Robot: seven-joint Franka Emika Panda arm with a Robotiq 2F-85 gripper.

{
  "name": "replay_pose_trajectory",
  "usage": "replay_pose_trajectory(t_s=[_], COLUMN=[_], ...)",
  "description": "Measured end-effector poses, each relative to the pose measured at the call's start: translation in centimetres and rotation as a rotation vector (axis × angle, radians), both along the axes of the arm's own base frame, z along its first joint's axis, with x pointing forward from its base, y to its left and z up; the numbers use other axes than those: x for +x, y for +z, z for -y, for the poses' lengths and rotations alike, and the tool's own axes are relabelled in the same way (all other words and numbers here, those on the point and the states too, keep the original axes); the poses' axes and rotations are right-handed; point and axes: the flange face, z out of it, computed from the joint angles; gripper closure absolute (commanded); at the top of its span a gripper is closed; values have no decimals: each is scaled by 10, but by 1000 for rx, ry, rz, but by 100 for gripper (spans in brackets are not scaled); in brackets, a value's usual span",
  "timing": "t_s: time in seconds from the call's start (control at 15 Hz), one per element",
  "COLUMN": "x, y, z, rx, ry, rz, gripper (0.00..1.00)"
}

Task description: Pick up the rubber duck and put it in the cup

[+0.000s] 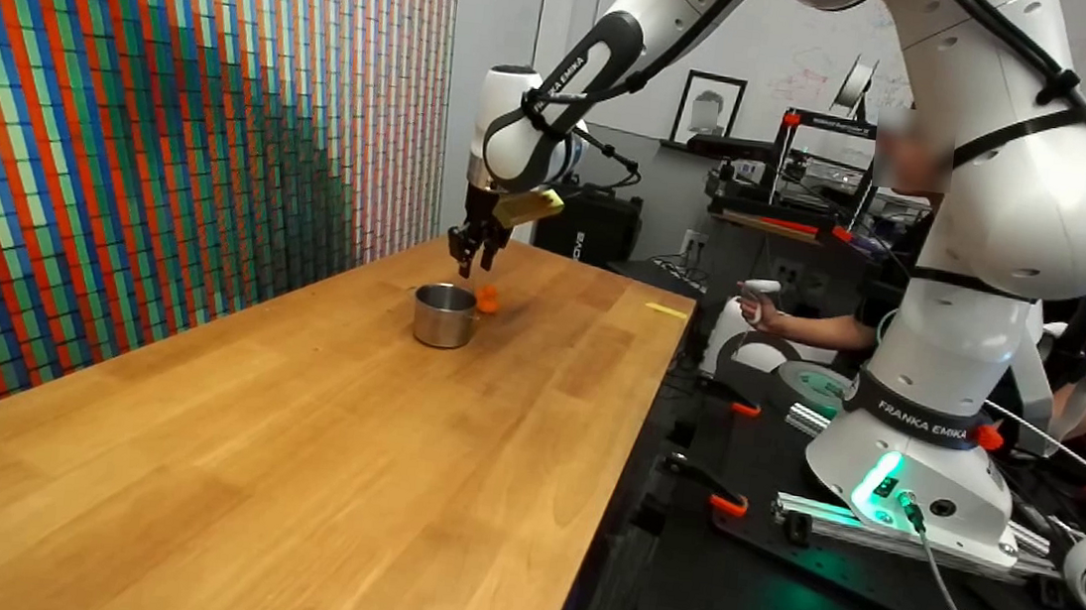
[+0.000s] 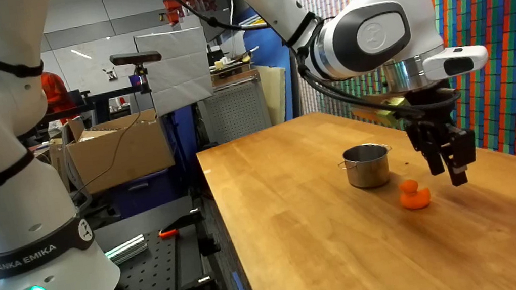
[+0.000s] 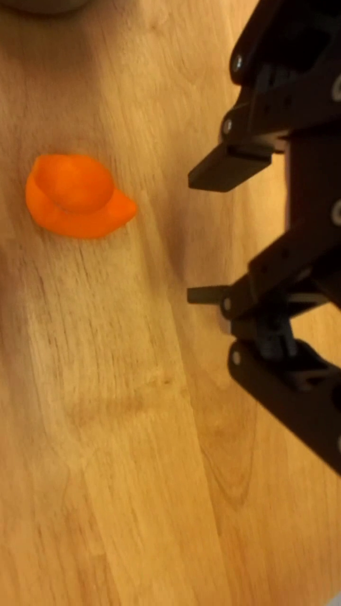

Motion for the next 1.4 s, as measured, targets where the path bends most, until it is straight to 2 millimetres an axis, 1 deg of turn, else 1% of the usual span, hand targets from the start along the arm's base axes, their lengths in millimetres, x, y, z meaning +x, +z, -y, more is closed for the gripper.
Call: replay_pose_trajectory(t_s=[0.13, 0.27, 0.4, 0.53, 0.8, 0.87, 0.93, 1.0, 1.07, 1.2, 1.33, 1.4], x=[-2, -5, -10, -14, -26, -29, -33, -37, -40, -45, -48, -49], y=[-1, -3, -6, -10, -21, -25, -28, -31, -33, -36, -37, -37], z=[5, 8, 5, -4, -28, -33, -36, -39, -41, -42, -39, -38], rx=[-6, -10, -12, -11, -9, -10, -13, -16, -20, -27, -36, -39], ry=[-54, -111, -155, -182, -217, -224, -231, -236, -243, -260, -274, -280], rz=[4, 5, 3, 17, 25, 25, 24, 26, 24, 24, 23, 24], gripper=[1, 0, 0, 0, 0, 25, 26, 32, 42, 58, 72, 81])
